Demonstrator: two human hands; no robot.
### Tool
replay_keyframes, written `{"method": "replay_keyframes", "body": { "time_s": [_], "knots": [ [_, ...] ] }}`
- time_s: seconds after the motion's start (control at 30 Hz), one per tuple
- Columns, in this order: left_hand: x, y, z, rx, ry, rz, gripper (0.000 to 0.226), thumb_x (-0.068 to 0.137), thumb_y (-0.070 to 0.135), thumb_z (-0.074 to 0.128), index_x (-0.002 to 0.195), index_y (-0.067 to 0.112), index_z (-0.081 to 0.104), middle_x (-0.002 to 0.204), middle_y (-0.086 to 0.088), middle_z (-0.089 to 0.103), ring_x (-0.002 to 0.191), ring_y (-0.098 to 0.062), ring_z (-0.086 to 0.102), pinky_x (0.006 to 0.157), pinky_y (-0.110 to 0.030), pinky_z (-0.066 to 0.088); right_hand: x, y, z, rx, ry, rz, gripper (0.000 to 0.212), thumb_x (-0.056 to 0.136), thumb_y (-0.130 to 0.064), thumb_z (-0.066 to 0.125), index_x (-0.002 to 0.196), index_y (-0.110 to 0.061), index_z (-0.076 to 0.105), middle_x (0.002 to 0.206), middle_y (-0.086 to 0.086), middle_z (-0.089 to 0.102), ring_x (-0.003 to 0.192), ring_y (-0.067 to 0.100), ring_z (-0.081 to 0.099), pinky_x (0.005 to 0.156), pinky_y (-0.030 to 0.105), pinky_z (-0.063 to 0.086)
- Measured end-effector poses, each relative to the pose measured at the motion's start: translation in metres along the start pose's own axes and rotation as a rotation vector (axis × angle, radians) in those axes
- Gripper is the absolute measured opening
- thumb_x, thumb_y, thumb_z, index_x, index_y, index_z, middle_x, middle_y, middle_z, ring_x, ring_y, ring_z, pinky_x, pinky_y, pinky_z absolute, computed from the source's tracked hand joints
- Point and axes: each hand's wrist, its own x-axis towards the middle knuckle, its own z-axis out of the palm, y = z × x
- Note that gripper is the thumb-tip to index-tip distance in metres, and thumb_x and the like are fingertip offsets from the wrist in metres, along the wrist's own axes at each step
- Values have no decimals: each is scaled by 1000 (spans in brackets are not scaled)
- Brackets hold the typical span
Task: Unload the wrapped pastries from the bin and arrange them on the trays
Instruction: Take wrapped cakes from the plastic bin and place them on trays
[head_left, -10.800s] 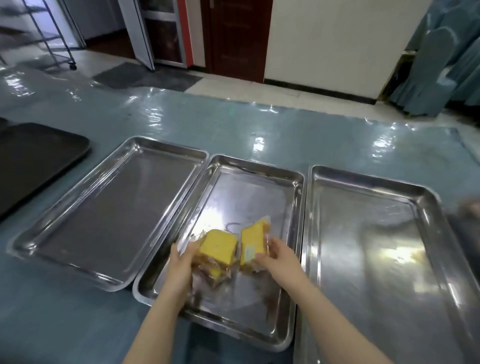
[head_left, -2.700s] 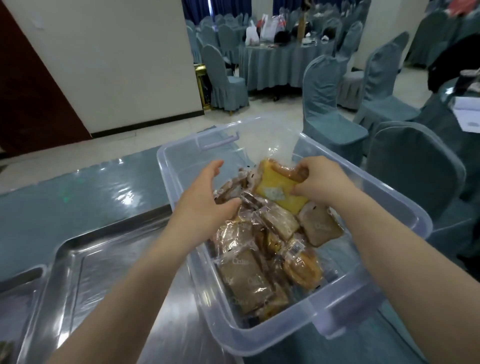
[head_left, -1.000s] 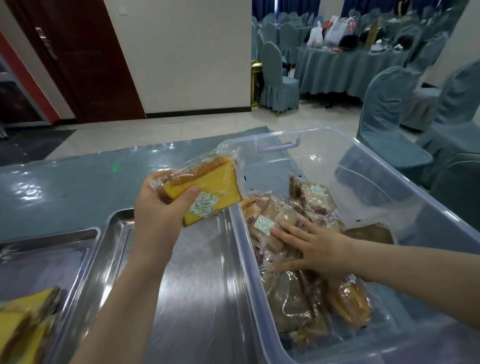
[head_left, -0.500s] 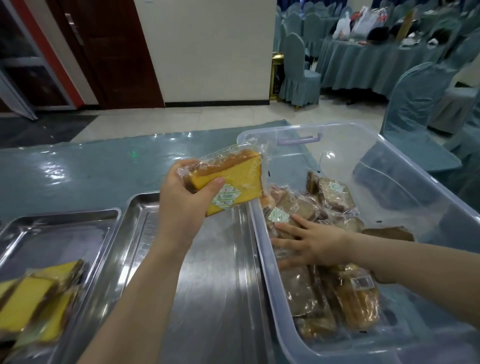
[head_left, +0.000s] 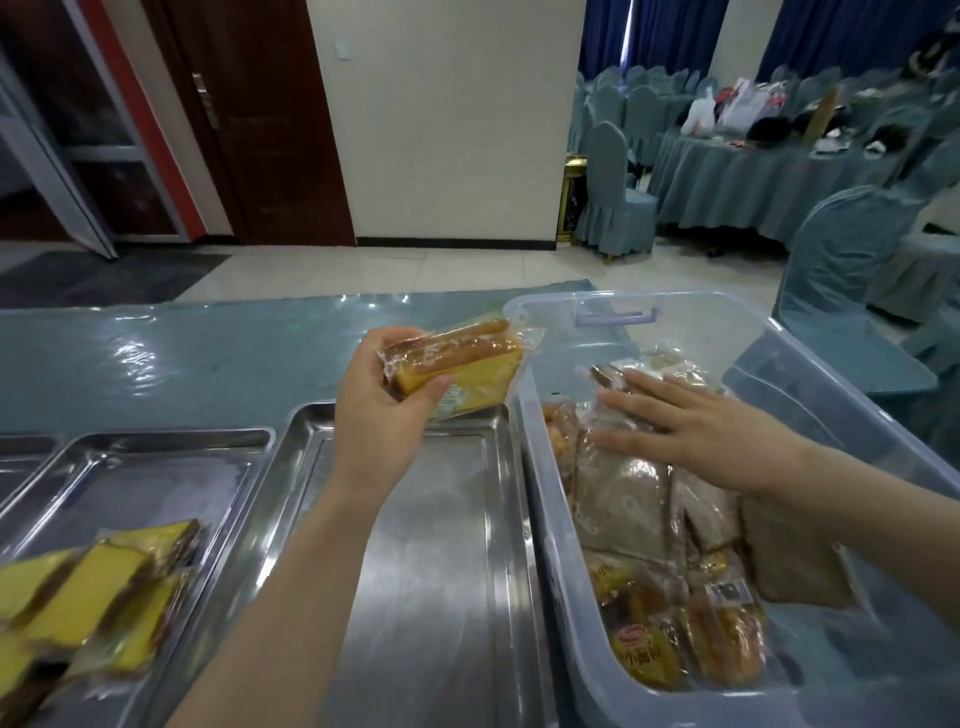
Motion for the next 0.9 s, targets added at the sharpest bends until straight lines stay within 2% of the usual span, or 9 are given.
{"method": "replay_keyframes", "body": {
  "time_s": [0.07,0.2,0.33,0.4,0.53,0.63,0.73,0.83,0.9],
  "knots": [
    [0,3,-14,28,34,4,45,76,6,75,94,44,57,98,6,66,90,-11,65,75,-28,55,2,1,-16,18,23,38,98,55,10,80,139,-29,45,144,14,43,131,43,36,93,57,39],
    [-3,10,-43,53,111,-19,45,77,9,75,94,46,56,96,14,65,91,-6,65,74,-29,57,11,1,-48,26,30,64,105,46,11,85,136,-29,48,143,15,44,131,42,34,84,64,47],
    [-8,14,-65,68,143,-61,42,75,9,76,95,40,57,93,13,67,85,-4,65,75,-33,57,24,1,-74,-36,37,26,89,53,5,87,131,-24,56,139,18,48,129,45,36,87,63,43],
    [-12,14,-74,70,135,-77,41,74,10,77,97,38,57,94,10,67,86,-6,65,75,-34,57,29,3,-87,-55,45,29,88,52,7,86,130,-23,57,138,20,49,126,49,40,88,66,42],
    [-18,13,-91,50,141,-92,42,73,6,77,95,38,59,93,8,68,86,-12,66,73,-34,55,40,6,-113,-60,125,117,85,56,9,84,131,-21,57,139,20,47,126,50,40,87,67,39],
    [-22,15,-107,53,182,-99,43,72,6,77,92,40,59,88,9,69,83,-13,67,67,-30,52,63,-5,-127,32,188,184,86,67,4,80,138,-33,45,147,14,38,134,43,31,89,69,41],
    [-27,18,-131,66,222,-80,41,73,8,77,91,40,59,85,12,68,80,-6,66,65,-26,52,96,-33,-130,107,190,160,88,74,-4,76,139,-42,29,151,10,31,139,34,19,96,67,36],
    [-34,23,-164,67,238,-61,43,75,6,75,87,43,57,80,17,67,73,2,63,58,-14,48,132,-74,-123,165,180,140,85,78,-8,74,140,-45,29,153,8,29,140,31,16,96,62,36],
    [-40,23,-194,76,256,-59,39,75,6,75,89,38,57,80,11,66,69,5,62,54,-9,45,158,-106,-119,173,203,133,84,75,-9,77,141,-42,36,152,7,33,139,36,25,91,61,41]
  ]
}}
